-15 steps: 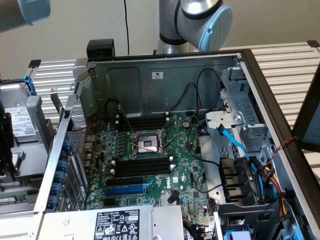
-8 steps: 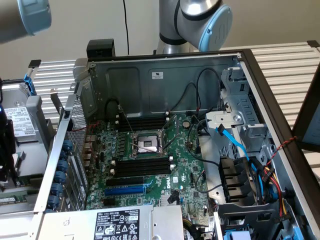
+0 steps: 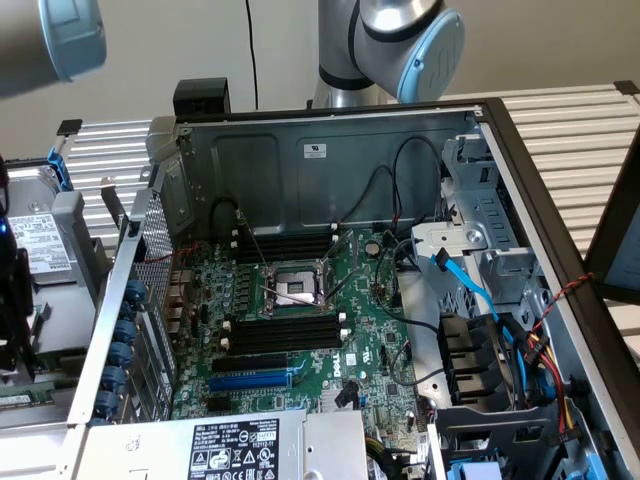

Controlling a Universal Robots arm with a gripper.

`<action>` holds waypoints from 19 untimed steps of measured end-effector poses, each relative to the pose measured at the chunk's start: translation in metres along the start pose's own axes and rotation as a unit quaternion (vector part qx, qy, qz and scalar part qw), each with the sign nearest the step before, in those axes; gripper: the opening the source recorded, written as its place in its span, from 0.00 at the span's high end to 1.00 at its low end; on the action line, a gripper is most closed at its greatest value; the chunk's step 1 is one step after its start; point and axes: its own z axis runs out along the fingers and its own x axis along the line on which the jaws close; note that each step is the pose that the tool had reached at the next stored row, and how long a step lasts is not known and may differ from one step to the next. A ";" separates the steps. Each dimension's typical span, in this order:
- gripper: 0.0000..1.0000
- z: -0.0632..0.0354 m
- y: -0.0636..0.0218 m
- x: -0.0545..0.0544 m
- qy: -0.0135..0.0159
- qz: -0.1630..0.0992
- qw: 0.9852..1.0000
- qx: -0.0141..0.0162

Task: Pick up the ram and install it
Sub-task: 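Pick up the ram and move it above insertion slot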

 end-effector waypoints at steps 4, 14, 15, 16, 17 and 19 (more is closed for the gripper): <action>0.79 0.0037 -0.0002 0.000 0.001 -0.004 1.000 0.005; 0.79 0.0087 -0.0004 0.000 0.005 -0.006 1.000 0.011; 0.79 0.0086 -0.0004 0.000 0.005 -0.006 1.000 0.011; 0.79 0.0074 -0.0003 0.000 0.005 -0.006 1.000 0.011; 0.79 0.0040 -0.0002 0.000 0.005 -0.006 1.000 0.010; 0.79 -0.0001 0.0000 0.000 0.005 -0.006 1.000 0.011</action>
